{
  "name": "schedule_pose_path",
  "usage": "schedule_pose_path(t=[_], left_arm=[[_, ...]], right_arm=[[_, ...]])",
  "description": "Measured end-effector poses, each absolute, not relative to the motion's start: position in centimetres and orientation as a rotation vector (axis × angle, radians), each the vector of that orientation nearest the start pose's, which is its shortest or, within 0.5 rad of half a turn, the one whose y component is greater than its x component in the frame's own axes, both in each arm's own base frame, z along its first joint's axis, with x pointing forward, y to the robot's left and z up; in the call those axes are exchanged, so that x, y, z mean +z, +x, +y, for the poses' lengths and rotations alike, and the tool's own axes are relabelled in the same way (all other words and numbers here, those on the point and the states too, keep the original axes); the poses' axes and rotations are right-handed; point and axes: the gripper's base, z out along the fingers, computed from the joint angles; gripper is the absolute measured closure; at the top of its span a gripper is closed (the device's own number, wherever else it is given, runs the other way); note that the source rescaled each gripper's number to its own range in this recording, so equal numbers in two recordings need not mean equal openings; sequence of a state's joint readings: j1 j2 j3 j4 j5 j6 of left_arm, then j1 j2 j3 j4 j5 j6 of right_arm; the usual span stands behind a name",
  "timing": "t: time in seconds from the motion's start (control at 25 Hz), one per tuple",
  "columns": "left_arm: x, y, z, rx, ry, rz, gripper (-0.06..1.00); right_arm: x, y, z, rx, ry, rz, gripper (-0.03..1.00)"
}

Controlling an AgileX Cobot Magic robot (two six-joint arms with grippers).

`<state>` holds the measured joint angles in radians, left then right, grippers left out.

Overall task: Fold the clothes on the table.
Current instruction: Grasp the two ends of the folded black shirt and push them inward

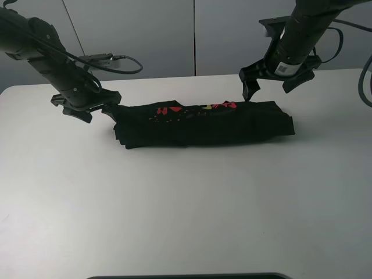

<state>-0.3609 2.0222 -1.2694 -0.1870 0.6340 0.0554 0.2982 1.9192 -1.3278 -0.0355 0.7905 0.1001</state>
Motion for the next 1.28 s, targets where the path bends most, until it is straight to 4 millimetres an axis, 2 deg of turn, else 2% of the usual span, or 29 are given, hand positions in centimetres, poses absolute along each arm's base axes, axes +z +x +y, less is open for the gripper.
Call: schedule_pose_path(t=[0.16,0.44,0.6,0.76,0.88,1.0,1.16,1.28], left_arm=[[12.6,36.6,-14.9,-0.244,0.399,2.869,-0.03],[12.4,36.4,-15.0,-0.262,0.411,2.900,-0.03],[14.4,36.2,-15.0,-0.282,0.412,2.858,-0.03],[17.9,35.7,-14.8,-0.305,0.412,2.780,-0.03],[19.1,35.5,-14.8,-0.312,0.413,2.755,-0.03],[19.0,35.6,-14.8,-0.311,0.414,2.761,-0.03],[17.3,35.8,-15.1,-0.328,0.429,2.801,-0.03],[16.3,35.8,-15.6,-0.405,0.452,2.813,-0.03]], right_arm=[[17.7,37.0,11.2,0.034,-0.282,2.904,-0.03],[16.6,36.8,11.5,0.081,-0.244,2.974,-0.03],[16.5,36.7,11.5,0.090,-0.245,2.984,-0.03],[16.5,36.5,11.5,0.084,-0.254,3.004,-0.03],[16.5,36.5,11.5,0.083,-0.255,3.008,-0.03],[16.5,36.5,11.5,0.085,-0.254,3.001,-0.03],[16.0,36.6,11.6,0.098,-0.243,3.013,-0.03],[15.5,36.6,11.7,0.115,-0.229,3.028,-0.03]])
